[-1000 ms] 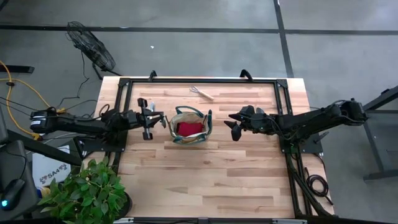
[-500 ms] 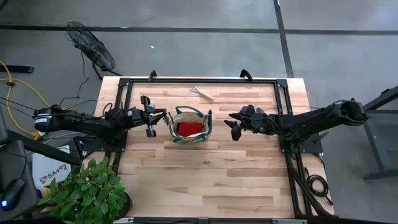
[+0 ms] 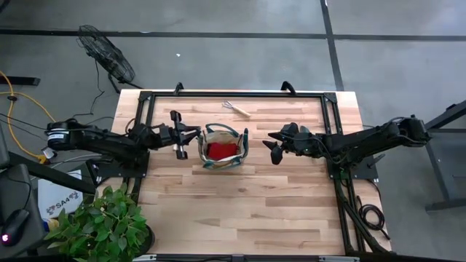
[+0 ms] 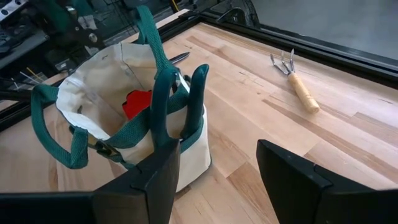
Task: Pick & Place Garden tools in Gardening bag
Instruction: Put the green shear scissors into the light brown gardening bag
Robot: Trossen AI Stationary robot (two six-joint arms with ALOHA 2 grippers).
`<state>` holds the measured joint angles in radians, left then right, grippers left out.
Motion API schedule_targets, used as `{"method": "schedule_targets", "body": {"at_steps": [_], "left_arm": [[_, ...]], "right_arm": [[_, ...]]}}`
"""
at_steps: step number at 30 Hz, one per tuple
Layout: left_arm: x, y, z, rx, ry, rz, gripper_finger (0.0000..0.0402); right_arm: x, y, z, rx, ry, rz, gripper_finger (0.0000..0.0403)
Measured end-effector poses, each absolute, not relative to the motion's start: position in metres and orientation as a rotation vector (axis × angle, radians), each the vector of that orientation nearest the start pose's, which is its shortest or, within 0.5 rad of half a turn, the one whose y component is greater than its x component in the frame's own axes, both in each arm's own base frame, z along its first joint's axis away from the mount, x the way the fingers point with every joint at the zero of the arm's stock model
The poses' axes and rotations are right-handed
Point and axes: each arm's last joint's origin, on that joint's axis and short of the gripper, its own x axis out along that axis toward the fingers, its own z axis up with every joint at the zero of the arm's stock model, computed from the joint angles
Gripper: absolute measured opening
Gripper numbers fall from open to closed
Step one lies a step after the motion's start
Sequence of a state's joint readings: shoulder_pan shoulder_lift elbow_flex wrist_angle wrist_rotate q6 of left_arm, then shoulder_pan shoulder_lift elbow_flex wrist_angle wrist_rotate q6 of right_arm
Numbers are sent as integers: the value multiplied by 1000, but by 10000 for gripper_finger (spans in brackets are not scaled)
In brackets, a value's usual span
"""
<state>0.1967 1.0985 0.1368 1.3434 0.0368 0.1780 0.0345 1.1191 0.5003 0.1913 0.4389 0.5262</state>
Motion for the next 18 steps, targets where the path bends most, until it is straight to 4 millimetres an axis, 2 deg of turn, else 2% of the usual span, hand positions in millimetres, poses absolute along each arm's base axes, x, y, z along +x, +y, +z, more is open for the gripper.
{"method": "schedule_targets", "body": {"at_steps": [6, 18], "left_arm": [[185, 36, 206, 216, -337, 190, 42], [187, 37, 203, 216, -313, 209, 42]], "right_arm": [[225, -5, 209, 410, 303, -497, 205], [225, -4, 209, 407, 304, -495, 205]]}}
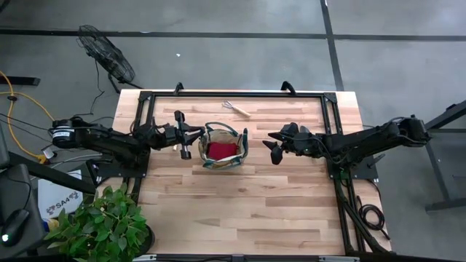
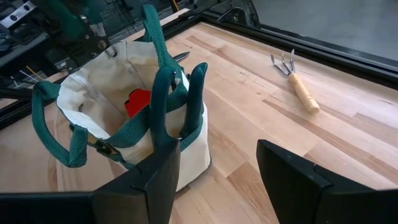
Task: Pick & Place Garden tools in Gardening bag
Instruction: Put the green shear scissors into the light brown gardening bag
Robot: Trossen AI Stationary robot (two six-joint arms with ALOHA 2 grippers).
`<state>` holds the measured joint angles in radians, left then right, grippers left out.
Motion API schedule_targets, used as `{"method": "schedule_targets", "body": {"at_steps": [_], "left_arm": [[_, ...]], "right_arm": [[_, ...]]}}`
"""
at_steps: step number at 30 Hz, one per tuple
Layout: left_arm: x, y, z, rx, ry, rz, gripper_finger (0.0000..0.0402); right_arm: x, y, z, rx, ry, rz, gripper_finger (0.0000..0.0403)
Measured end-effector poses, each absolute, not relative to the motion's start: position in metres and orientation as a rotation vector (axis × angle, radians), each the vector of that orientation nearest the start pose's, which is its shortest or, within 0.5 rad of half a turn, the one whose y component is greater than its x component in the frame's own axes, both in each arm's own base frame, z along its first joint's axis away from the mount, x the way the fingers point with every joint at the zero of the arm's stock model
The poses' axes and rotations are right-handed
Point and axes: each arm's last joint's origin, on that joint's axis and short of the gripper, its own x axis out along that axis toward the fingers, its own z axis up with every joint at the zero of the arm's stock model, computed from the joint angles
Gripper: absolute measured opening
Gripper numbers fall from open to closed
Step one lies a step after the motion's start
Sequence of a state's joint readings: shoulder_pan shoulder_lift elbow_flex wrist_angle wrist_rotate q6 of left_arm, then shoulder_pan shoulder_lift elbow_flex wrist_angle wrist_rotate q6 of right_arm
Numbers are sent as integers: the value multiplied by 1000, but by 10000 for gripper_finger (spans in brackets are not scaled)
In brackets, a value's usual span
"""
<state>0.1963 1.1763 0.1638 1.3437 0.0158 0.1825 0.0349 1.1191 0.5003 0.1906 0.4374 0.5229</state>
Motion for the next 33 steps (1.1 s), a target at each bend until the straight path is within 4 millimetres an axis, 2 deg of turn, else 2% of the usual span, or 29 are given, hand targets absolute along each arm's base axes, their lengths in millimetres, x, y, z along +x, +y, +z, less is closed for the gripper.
{"method": "schedule_targets", "body": {"at_steps": [7, 13, 33], "left_arm": [[189, 37, 197, 214, -254, 200, 42], [189, 34, 196, 262, -250, 108, 42], [192, 34, 184, 242, -120, 68, 42]], "right_arm": [[225, -4, 209, 410, 304, -494, 205], [225, -4, 209, 411, 304, -494, 205], [225, -4, 209, 415, 304, -494, 205]]}}
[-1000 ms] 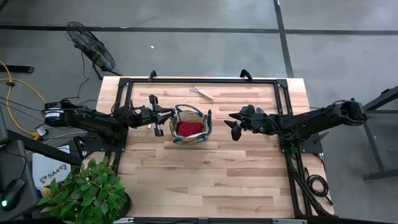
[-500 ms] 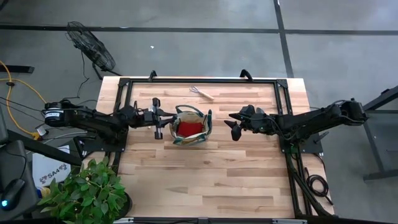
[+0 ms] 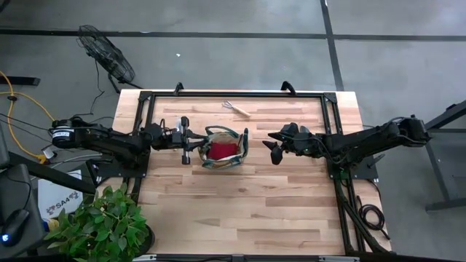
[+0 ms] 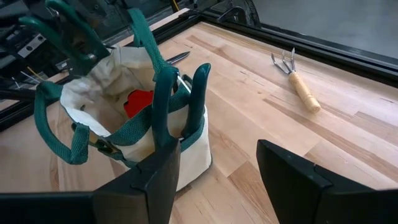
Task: Pick & Place Garden tools in Gardening bag
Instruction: Put the green shear scissors into the light brown gardening bag
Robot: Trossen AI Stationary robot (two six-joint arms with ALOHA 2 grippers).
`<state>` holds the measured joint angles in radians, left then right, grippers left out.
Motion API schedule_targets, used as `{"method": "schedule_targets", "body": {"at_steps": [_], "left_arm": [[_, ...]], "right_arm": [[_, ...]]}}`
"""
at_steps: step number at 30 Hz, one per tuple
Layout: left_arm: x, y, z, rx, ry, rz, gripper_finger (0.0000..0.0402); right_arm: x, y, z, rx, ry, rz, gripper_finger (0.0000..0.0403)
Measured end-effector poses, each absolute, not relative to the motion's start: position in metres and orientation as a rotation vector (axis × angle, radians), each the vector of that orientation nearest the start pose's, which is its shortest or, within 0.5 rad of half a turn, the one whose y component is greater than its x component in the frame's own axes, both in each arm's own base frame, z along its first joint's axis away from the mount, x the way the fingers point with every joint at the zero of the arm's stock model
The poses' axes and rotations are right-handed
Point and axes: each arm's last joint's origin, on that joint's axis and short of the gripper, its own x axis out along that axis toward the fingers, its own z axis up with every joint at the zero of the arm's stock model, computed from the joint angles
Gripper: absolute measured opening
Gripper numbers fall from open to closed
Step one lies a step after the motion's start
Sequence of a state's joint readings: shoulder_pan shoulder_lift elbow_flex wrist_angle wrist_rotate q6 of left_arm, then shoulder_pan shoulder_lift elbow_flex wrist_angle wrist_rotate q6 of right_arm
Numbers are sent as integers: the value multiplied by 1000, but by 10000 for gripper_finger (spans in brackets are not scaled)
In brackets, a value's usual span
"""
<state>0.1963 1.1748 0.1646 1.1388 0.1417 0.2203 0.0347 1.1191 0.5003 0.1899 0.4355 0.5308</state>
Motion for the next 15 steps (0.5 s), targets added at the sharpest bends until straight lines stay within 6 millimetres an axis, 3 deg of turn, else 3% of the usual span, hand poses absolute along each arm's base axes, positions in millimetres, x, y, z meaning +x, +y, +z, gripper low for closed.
{"method": "schedule_targets", "body": {"at_steps": [10, 15], "left_arm": [[192, 35, 183, 249, -106, 90, 42], [189, 33, 194, 253, -214, 60, 42]], "right_arm": [[225, -4, 209, 415, 304, -494, 205], [225, -4, 209, 415, 304, -494, 205]]}}
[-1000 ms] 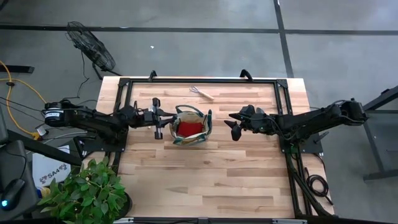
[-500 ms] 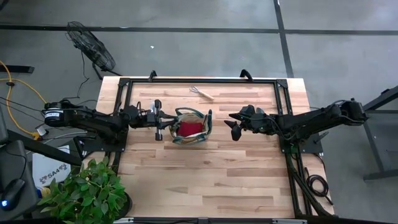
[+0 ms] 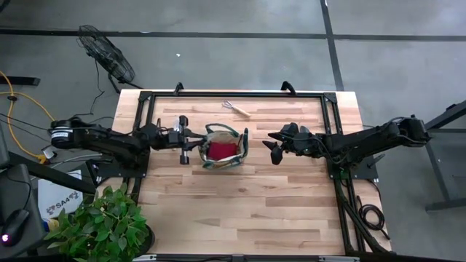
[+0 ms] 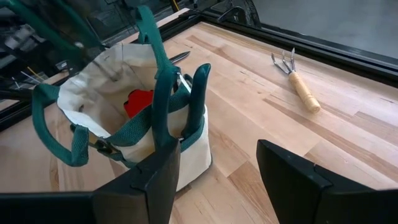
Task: Pick & Place Garden tools in Gardening bag
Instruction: Put the green shear scissors into the light brown gardening bag
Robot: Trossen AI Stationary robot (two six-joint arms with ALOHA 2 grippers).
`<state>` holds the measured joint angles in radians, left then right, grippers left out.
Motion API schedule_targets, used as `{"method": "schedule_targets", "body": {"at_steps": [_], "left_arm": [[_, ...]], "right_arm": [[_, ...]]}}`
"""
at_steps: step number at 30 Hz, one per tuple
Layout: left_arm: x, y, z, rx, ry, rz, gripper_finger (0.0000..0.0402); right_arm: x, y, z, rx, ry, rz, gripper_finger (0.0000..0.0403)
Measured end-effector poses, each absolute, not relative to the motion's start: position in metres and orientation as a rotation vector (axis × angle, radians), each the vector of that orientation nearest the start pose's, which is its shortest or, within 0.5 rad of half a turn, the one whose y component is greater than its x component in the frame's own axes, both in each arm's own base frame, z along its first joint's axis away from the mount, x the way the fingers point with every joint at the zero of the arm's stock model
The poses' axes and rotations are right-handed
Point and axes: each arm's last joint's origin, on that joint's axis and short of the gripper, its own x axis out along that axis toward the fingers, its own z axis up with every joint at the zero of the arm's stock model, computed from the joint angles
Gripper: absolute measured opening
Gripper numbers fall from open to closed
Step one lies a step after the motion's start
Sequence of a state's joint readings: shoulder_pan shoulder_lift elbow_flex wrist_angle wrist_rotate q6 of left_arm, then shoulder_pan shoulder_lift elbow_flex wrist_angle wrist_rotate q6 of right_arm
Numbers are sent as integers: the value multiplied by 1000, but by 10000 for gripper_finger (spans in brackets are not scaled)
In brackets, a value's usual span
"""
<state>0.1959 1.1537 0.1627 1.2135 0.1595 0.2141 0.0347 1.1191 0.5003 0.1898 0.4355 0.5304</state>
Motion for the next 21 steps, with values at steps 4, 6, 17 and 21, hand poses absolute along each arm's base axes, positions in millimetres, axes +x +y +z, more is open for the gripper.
{"method": "schedule_targets", "body": {"at_steps": [4, 6, 17, 21], "left_arm": [[187, 33, 194, 246, -186, 66, 42], [186, 33, 193, 244, -170, 67, 42], [185, 32, 189, 241, -100, 61, 42], [185, 33, 187, 246, -84, 60, 42]], "right_arm": [[225, -4, 209, 415, 304, -494, 205], [225, -4, 209, 415, 304, -494, 205], [225, -4, 209, 415, 304, -494, 205], [225, -4, 209, 415, 304, -495, 205]]}}
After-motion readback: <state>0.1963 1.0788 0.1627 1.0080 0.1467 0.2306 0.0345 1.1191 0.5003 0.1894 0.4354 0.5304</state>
